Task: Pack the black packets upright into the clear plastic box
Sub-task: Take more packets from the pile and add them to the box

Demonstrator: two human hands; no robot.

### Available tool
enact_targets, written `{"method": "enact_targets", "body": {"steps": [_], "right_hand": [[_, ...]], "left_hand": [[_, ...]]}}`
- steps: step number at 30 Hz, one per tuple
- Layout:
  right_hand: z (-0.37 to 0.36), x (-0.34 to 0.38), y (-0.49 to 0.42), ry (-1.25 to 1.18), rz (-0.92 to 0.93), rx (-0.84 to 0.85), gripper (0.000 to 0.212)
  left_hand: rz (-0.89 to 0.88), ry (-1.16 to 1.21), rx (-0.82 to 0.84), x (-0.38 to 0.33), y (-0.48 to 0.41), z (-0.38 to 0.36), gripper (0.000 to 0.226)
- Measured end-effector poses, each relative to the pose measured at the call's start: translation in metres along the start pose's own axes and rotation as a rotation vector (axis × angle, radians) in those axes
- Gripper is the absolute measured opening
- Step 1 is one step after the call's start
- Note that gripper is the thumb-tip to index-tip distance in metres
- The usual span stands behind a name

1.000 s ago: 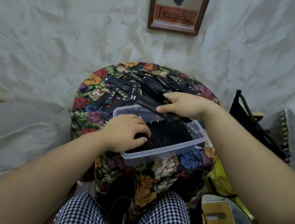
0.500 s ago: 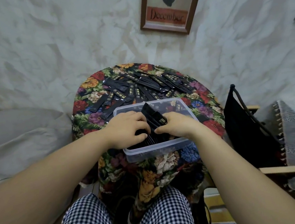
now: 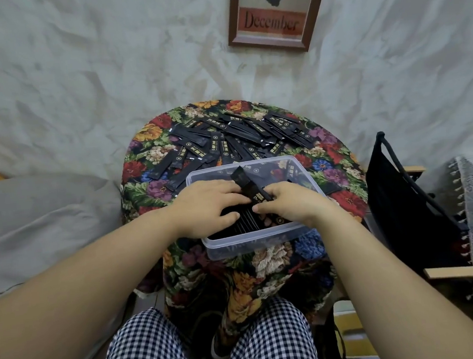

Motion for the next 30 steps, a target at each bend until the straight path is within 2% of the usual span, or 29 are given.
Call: {"method": "enact_targets", "body": {"steps": [8, 14, 21, 25, 27, 30], "right_hand": [[-0.005, -0.002, 0.006, -0.131, -0.033, 0.118, 0.01], [-0.001, -0.002, 0.007, -0.181, -0.066, 0.062, 0.011], [0.011, 0.008, 0.01, 0.179, -0.044, -0.17, 0.008], [0.013, 0.014, 0.011, 0.431, -0.043, -0.363, 0.027], [0.007, 0.015, 0.01, 0.466, -0.034, -0.329, 0.033], [0.003, 0.015, 0.01, 0.462, -0.018, -0.218, 0.036]], "left_hand": [[-0.042, -0.011, 0.008, -0.004, -0.002, 0.0, 0.046], [-0.045, -0.015, 0.012, -0.002, -0.002, -0.001, 0.039], [-0.039, -0.017, 0.021, 0.0, -0.002, -0.003, 0.038], [-0.033, -0.029, 0.022, 0.001, -0.002, -0.003, 0.044], [-0.033, -0.027, 0.02, 0.001, -0.002, -0.003, 0.055], [-0.037, -0.011, 0.003, 0.001, -0.001, -0.003, 0.056]]}}
Point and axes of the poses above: each hand's wrist, its own y-axis away from the middle knuckle, its own z-axis out of the back of the hand, x = y × z, the point moved 8 cm from there along -y, towards the middle knuckle, and after that the axes turned 15 degrees about -z, right-handed, at the moved point
